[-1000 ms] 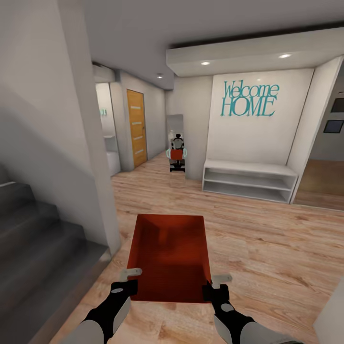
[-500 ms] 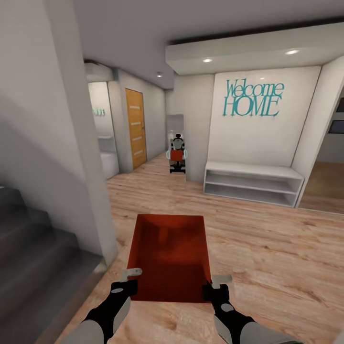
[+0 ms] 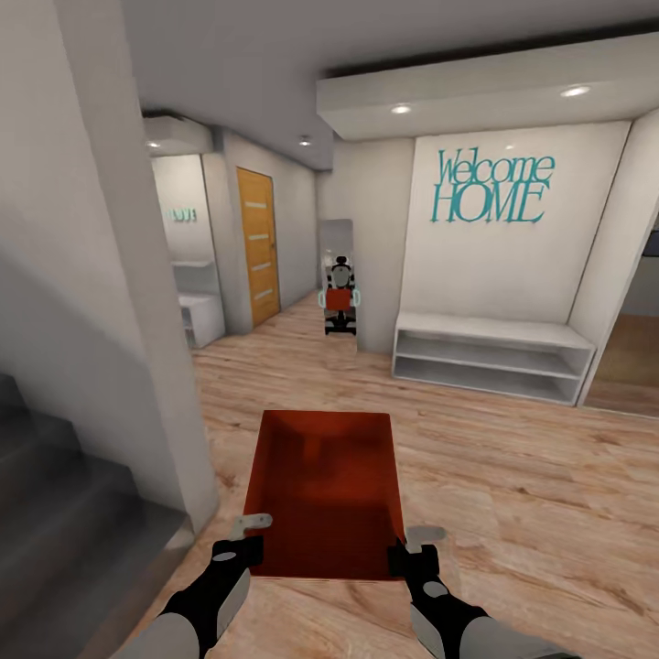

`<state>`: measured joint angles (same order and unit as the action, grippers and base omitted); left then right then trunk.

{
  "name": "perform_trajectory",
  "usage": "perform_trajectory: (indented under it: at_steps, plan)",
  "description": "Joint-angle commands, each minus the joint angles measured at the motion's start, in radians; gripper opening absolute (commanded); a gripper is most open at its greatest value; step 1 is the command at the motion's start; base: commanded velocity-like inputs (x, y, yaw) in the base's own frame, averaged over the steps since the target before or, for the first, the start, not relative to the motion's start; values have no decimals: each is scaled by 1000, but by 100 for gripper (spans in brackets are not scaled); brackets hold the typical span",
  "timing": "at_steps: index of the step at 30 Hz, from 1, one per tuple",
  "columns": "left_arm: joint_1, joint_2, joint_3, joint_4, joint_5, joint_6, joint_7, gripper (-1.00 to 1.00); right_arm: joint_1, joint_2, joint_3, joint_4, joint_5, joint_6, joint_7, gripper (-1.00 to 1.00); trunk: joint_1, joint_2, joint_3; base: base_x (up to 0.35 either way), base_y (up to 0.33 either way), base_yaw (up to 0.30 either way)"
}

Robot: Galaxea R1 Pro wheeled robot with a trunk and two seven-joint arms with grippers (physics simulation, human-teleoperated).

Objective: Move the two storage containers from the living room to the garage. In the garage, place one container on the floor and stack the other container on top of it (either order is fine).

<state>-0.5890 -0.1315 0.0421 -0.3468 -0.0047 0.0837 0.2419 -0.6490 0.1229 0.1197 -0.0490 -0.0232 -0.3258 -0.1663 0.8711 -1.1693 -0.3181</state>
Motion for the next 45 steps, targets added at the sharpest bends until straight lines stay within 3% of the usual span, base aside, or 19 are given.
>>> perform_trajectory:
  at_steps: [1, 45]
  plan:
    - [0, 0, 12, 0, 5, 6, 5, -100, -1, 0, -19, -2, -12, -7, -9, -100, 1, -1, -1, 322, 0, 0]
    - [0, 0, 12, 2, 5, 7, 4, -100, -1, 0, -20, -2, -12, -7, -9, -100, 1, -1, -1, 322, 0, 0]
